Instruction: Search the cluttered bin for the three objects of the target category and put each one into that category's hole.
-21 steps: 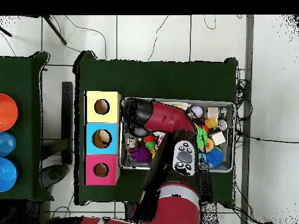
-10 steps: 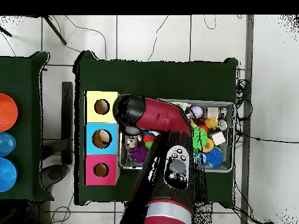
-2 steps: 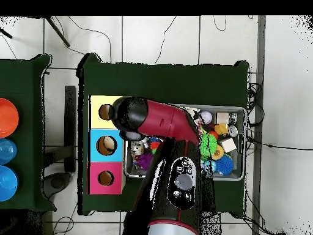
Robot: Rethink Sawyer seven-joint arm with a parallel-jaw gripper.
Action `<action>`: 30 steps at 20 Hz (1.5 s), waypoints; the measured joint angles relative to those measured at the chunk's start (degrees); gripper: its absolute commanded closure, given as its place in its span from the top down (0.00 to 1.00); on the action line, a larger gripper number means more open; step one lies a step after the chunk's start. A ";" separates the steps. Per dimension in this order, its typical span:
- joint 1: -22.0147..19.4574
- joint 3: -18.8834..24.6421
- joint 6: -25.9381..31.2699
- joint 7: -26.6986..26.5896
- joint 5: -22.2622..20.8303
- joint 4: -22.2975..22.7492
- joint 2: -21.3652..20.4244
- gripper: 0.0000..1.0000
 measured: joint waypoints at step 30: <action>-4.05 0.10 -8.54 0.00 -0.04 4.04 0.86 0.00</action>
